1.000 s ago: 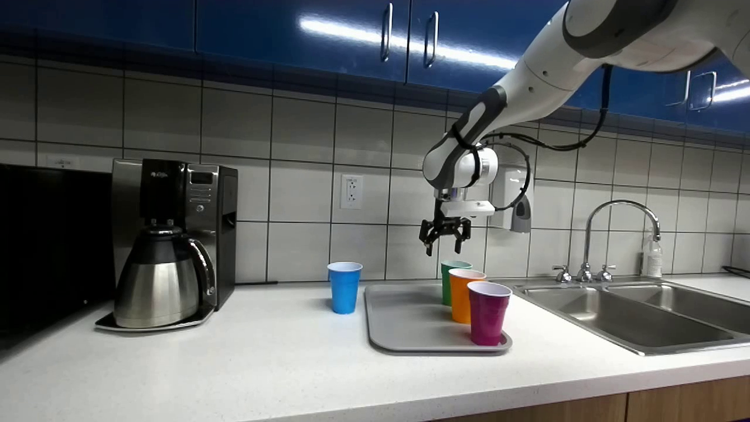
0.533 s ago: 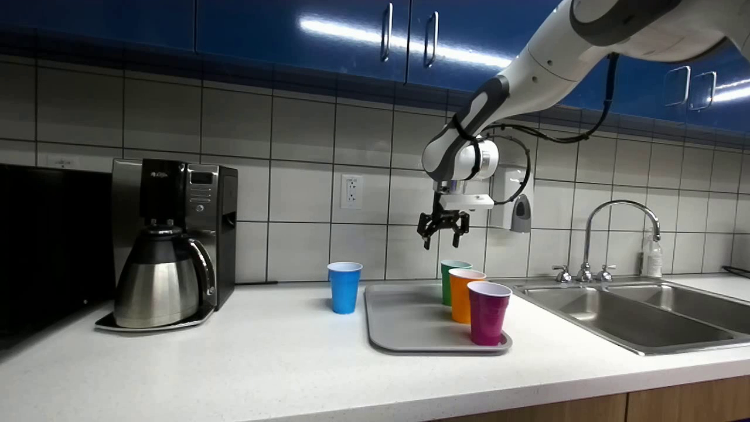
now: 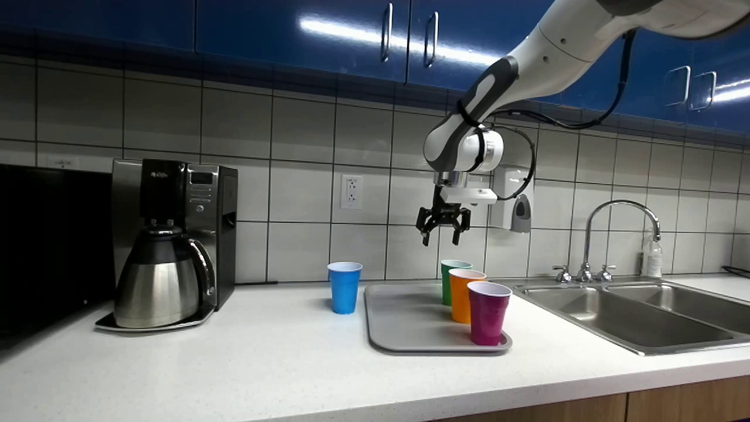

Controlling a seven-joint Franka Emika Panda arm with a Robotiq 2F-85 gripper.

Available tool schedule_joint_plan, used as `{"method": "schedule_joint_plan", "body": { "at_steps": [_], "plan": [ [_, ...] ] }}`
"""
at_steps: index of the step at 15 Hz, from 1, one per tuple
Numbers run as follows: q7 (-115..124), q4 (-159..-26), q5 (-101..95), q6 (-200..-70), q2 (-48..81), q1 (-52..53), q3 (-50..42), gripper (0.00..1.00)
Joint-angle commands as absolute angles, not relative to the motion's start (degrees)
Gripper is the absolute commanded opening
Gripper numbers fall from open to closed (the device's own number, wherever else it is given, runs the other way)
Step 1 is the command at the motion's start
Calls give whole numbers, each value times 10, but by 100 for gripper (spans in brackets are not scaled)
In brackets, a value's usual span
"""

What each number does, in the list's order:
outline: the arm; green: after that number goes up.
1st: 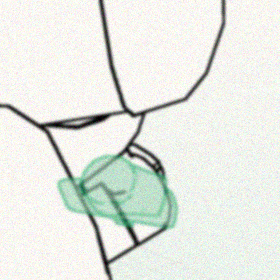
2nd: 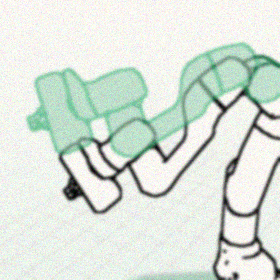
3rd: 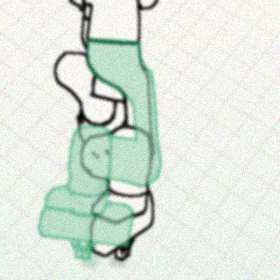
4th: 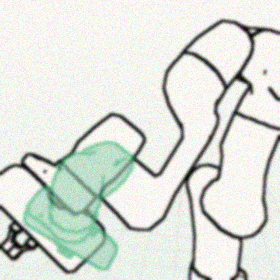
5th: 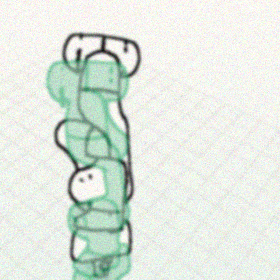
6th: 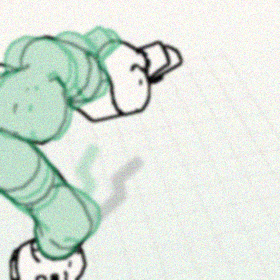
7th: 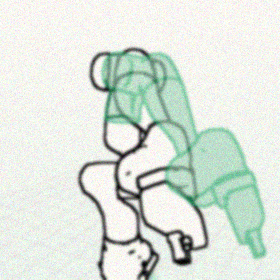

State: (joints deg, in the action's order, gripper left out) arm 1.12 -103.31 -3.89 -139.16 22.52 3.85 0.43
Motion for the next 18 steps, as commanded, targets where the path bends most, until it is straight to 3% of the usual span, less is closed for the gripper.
{"method": "schedule_joint_plan", "body": {
  "at_steps": [1, 18],
  "plan": [
    [15, -1092, -24, -1397, 173, 36, 14, 100],
    [87, -1110, -23, -1391, 160, 71, 30, 100]
  ]
}}
